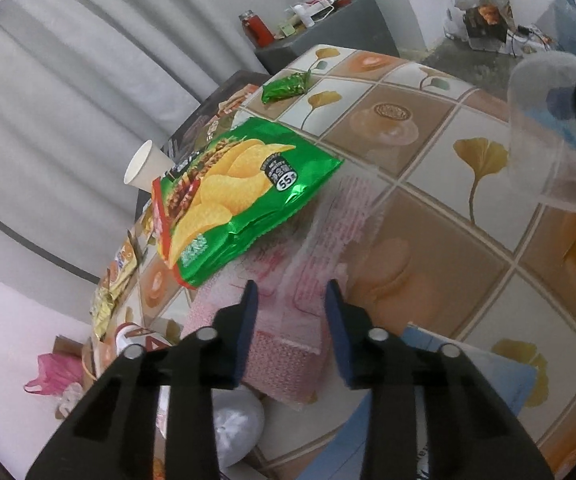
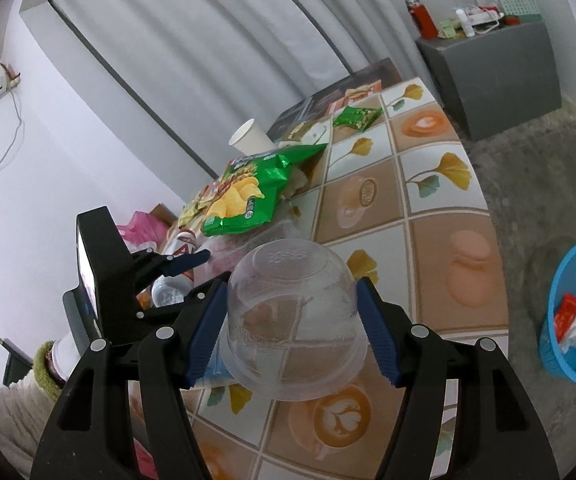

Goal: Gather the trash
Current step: 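Carry the dome lid and plastic bag in both tools to the blue wastebasket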

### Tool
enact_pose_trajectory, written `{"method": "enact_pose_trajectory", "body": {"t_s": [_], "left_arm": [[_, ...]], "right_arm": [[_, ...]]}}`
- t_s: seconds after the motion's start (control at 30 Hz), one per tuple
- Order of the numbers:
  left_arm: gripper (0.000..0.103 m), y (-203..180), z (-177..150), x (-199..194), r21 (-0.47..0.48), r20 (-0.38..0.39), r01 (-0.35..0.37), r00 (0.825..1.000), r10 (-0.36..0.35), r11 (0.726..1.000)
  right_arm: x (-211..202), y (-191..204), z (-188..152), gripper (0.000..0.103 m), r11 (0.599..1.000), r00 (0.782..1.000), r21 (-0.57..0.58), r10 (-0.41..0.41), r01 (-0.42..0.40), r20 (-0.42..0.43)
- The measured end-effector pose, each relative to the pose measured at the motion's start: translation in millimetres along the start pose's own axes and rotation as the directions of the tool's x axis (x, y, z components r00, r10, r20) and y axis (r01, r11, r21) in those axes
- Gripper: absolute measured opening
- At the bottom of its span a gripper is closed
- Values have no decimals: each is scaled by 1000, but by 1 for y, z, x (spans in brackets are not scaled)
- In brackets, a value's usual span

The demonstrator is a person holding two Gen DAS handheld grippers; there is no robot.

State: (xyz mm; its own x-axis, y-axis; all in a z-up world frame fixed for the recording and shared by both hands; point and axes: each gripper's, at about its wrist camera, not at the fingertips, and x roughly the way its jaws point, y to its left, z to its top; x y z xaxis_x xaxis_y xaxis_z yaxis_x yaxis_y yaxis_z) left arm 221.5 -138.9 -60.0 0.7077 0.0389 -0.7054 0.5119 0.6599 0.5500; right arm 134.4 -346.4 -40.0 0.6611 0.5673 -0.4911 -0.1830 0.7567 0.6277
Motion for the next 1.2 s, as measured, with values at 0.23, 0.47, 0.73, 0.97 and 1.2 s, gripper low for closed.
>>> {"method": "enact_pose_trajectory", "body": {"t_s": [0.23,0.47,0.73,0.97,1.2], "left_arm": [[22,0,-1,-11,20,38,-23,999,22,1000],[4,6,-6,-37,-1,86,-45,995,45,999],[2,20,-11,-73,-102,153,-6,988,22,995],[2,34,-14,-105,-200,223,30,975,16,979],[2,37,-8,-138,-264,305,117,952,-33,957]], "right_arm": [[-4,-1,-3,62,1000,1000,10,0,0,6],[-8,-1,-4,62,1000,1000,20,-3,3,13],[-23,2,-6,62,999,999,39,-8,7,42],[-49,4,-11,62,998,996,66,-10,3,94],[-78,5,-17,62,995,987,99,-39,23,155]]}}
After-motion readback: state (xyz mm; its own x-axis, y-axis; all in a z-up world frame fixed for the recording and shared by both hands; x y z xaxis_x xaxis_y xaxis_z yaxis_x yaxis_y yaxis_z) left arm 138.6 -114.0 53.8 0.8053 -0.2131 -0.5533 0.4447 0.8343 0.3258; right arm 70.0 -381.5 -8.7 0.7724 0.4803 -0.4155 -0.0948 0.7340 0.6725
